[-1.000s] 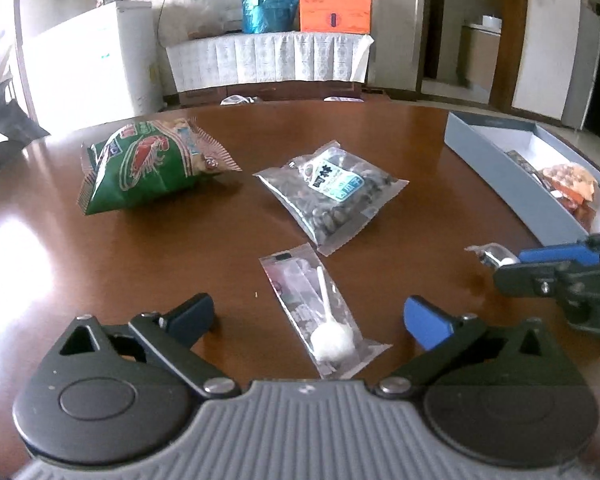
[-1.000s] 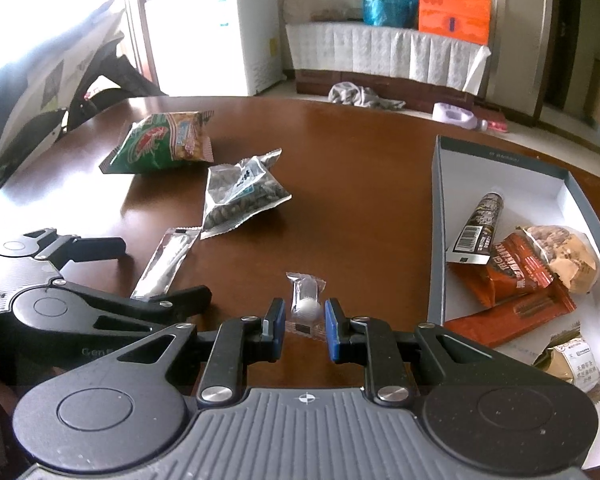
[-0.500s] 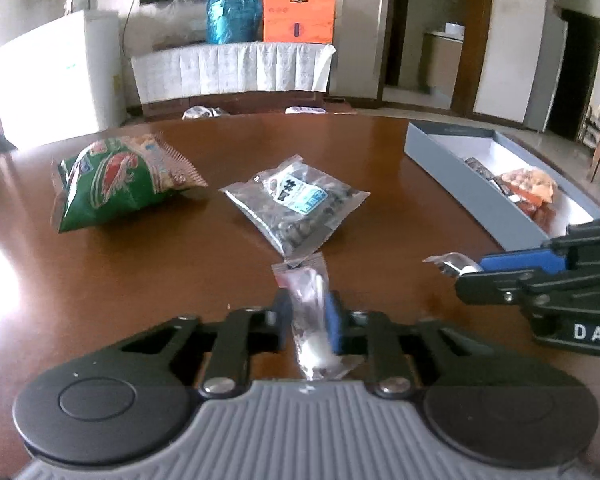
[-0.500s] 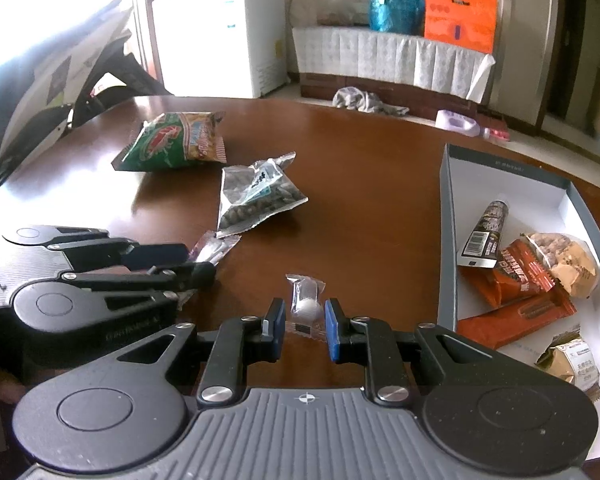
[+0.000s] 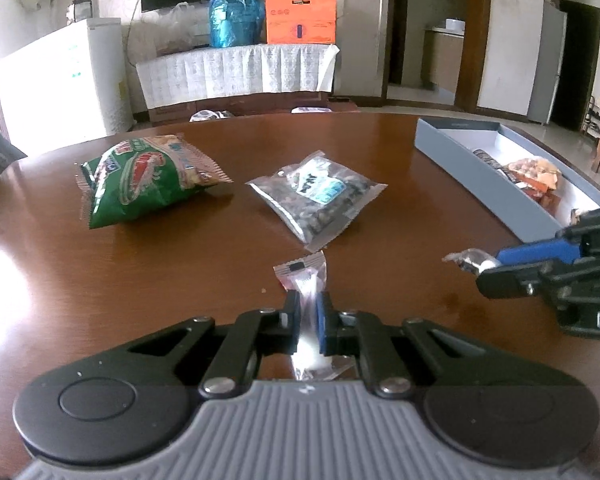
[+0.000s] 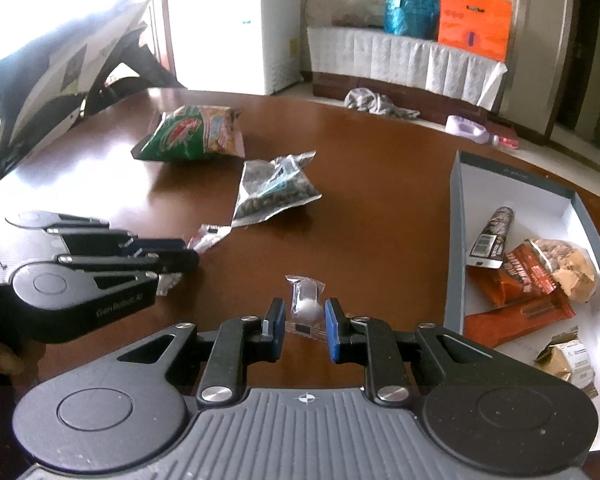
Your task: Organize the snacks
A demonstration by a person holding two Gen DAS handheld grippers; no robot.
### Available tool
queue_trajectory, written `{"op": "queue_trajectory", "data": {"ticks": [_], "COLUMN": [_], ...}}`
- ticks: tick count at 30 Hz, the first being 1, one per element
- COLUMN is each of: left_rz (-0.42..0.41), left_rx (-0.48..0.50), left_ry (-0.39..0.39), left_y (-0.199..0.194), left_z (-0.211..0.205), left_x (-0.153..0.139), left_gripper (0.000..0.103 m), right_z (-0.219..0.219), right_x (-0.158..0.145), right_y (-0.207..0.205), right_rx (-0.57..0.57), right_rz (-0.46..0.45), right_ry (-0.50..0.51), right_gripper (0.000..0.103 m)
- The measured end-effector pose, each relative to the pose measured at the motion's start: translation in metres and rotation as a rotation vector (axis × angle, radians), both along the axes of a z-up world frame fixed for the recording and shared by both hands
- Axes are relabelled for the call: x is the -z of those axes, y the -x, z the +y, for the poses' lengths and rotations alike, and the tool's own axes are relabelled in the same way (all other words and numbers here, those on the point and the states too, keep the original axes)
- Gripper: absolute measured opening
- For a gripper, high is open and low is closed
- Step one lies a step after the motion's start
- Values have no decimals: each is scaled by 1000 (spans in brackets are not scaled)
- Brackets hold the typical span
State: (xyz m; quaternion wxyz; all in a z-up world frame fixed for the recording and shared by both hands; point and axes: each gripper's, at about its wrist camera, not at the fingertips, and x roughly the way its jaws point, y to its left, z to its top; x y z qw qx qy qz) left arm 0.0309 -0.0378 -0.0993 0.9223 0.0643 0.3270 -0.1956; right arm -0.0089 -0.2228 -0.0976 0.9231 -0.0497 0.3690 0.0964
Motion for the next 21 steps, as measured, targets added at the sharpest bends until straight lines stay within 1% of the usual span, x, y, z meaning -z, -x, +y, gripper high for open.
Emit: {"op": "queue_trajectory", "data": {"ticks": [4,6,7,8,10,11,12,13,14,15,16,17,18,19,20,21], "left_rz": [-10,-18,-22,-24,-23,-17,-7,-2,0,3,8,8,8,2,-4,-8], "left_rx": [-3,-23,-32,-35,-54,-71,-81,-78,-63,-43,-20,-2,10,12,18,23], "left_ry": [-16,-25,-34,-36,-31,-28,-25,-15,-14,-11,3,8,11,5,1,-6], "left_y": [0,2,2,2,1,0,-2,-4,-5,-6,-7,-8,-7,-6,-5,-4], "left_z": [3,1,0,1,1,2,3,4,3,2,2,-1,-2,-4,-6,-7], "left_x": [1,1,1,1,2,2,3,4,4,3,2,1,1,1,1,1], "left_gripper": [5,11,13,17,32,53,64,64,62,51,42,23,19,17,12,9], "right_z": [7,9,9,8,6,5,4,4,4,5,7,10,13,16,18,19], "right_x": [10,16,18,18,19,19,19,19,19,18,18,18,17,16,15,14], "right_y": [-4,-5,-5,-5,-5,-5,-5,-7,-7,-8,-7,-7,-6,-5,-3,-2], "right_rx": [-10,-1,2,6,14,16,16,16,13,6,-2,-12,-20,-28,-33,-34], "right_rz": [18,20,14,14,10,8,11,14,16,19,23,23,21,17,12,9], "right_ry": [26,44,43,36,33,27,20,17,16,11,6,8,15,20,24,23], "right_gripper": [23,24,24,26,30,31,31,31,25,24,24,24,24,24,24,24]}}
